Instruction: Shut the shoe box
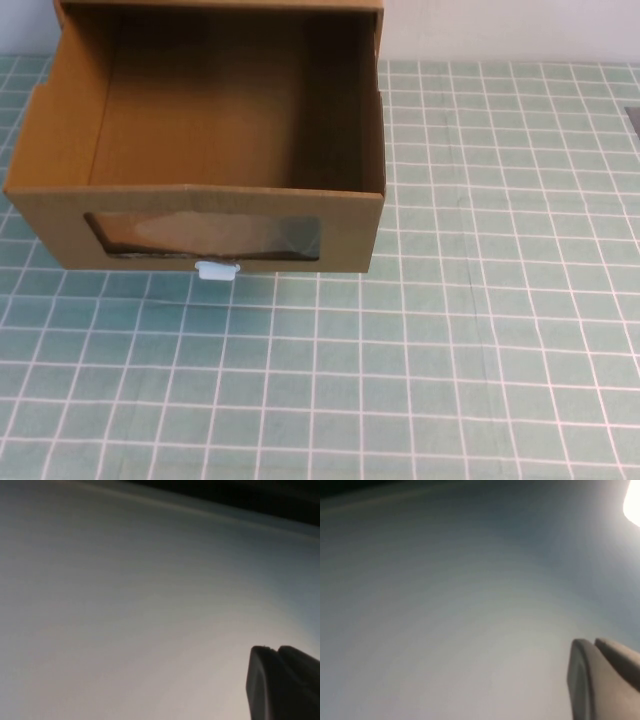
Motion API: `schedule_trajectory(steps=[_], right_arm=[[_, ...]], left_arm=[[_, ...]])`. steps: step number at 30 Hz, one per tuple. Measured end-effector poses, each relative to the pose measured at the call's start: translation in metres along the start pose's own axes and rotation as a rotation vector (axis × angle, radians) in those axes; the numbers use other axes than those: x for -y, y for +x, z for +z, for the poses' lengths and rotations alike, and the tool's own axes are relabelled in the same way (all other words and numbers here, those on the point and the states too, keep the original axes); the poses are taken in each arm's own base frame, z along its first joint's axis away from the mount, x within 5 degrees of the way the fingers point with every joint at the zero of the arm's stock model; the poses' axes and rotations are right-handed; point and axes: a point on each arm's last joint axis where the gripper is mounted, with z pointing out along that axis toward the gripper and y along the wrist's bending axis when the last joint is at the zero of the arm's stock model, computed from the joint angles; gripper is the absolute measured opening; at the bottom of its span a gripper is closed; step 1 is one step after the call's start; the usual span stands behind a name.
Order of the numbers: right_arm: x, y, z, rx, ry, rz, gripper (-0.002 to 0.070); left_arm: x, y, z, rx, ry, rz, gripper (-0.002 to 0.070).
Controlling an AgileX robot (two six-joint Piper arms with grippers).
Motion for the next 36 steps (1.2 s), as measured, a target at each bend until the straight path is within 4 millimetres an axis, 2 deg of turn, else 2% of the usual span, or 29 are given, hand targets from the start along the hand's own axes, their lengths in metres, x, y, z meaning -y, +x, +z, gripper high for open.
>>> schedule_trajectory(steps=[1,5,7,10,12,15,19,21,24,26,32,36], right_arm=[[0.001,-0.002,0.013,-0.062,0.014,0.013,-0.0014],[0.004,0.015,0.059,-0.409,0.071,0.056,-0.0014],[0.006,0.032,0.079,-0.612,0.098,0.068,-0.0014],[0.009,0.062,0.096,-0.846,0.128,0.071,-0.0014],[0.011,0.083,0.103,-0.947,0.142,0.071,-0.0014],[0.013,0.111,0.111,-1.047,0.153,0.112,-0.0014],[0.006,0.146,0.118,-1.166,0.139,0.262,-0.0014],[-0.002,0.165,0.121,-1.230,0.039,0.253,-0.0014],[-0.025,0.188,0.121,-1.298,-0.231,0.190,-0.0014],[-0.043,0.201,0.119,-1.322,-0.424,0.162,-0.0014],[-0.095,0.231,0.106,-1.388,-0.893,0.097,-0.0014],[-0.126,0.244,0.103,-1.439,-1.123,0.027,-0.0014]], left_arm=[[0.001,-0.003,0.012,-0.047,-0.005,-0.004,-0.0005],[0.003,0.003,0.061,-0.307,-0.028,-0.007,-0.0005],[0.003,0.020,0.086,-0.494,-0.046,-0.007,-0.0005],[-0.002,0.056,0.111,-0.767,-0.076,0.020,-0.0005],[-0.008,0.086,0.123,-0.877,-0.091,0.047,-0.0005],[-0.014,0.126,0.136,-0.947,-0.111,0.031,-0.0005],[-0.020,0.177,0.149,-1.037,-0.134,-0.019,-0.0005],[-0.023,0.197,0.153,-1.107,-0.138,-0.031,-0.0005],[-0.022,0.224,0.167,-1.214,-0.087,-0.018,-0.0005],[-0.019,0.235,0.180,-1.261,-0.006,-0.001,-0.0005],[-0.008,0.282,0.220,-1.380,0.228,-0.028,-0.0005],[-0.011,0.327,0.230,-1.481,0.299,-0.048,-0.0005]])
